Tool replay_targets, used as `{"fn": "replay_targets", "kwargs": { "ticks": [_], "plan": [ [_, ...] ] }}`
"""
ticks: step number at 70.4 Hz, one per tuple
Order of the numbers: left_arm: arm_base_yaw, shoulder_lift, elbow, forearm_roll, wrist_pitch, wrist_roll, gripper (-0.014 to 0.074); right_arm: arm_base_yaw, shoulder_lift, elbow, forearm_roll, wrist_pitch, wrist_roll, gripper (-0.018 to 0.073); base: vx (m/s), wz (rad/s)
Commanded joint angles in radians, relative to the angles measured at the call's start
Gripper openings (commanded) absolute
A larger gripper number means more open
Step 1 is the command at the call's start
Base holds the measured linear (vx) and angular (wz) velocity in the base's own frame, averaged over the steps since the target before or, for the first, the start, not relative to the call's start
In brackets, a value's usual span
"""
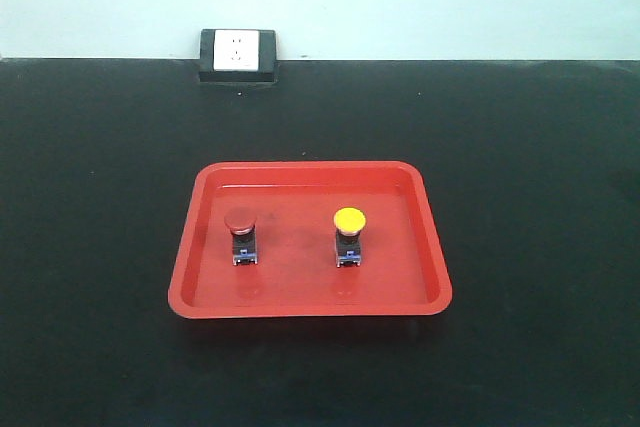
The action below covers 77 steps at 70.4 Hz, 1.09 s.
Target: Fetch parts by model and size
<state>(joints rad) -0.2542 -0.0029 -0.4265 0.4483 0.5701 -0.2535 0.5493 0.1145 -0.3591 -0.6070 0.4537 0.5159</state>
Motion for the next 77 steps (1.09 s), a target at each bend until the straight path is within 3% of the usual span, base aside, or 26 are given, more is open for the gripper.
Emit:
{"fn": "replay_targets", "kwargs": {
  "ticks": [1, 21, 26, 38, 55, 77],
  "plan": [
    [-0.002, 0.015, -0.018, 0.007, -0.061, -0.003, -0.0006, -0.002, 0.021, -0.023, -0.028, -0.068, -0.006, -0.0002, 0.00, 0.00],
    [-0.002, 0.013, -0.018, -0.017, -0.080, -0.003, -0.0006, -0.002, 0.021, -0.023, -0.028, -0.068, -0.006, -0.0002, 0.00, 0.00],
    [0.007, 0.014, -0.018, -0.081, -0.084, 0.027, -0.0006, -0.002, 0.021, -0.023, -0.028, -0.068, -0.006, -0.0002, 0.00, 0.00],
    [0.093, 0.016, -0.010, -0.282, -0.089, 0.198, -0.0006, -0.002, 0.021, -0.023, -0.028, -0.068, -0.006, -0.0002, 0.00, 0.00],
    [0.229, 0.013, 0.131, -0.434, -0.236, 0.207, -0.0006, -0.002, 0.021, -0.023, -0.028, -0.068, -0.006, -0.0002, 0.00, 0.00],
    [0.295, -0.017, 0.350, -0.456, -0.358, 0.204, -0.0006, -0.002, 0.021, -0.023, -0.028, -0.068, -0.006, -0.0002, 0.00, 0.00]
  ]
}}
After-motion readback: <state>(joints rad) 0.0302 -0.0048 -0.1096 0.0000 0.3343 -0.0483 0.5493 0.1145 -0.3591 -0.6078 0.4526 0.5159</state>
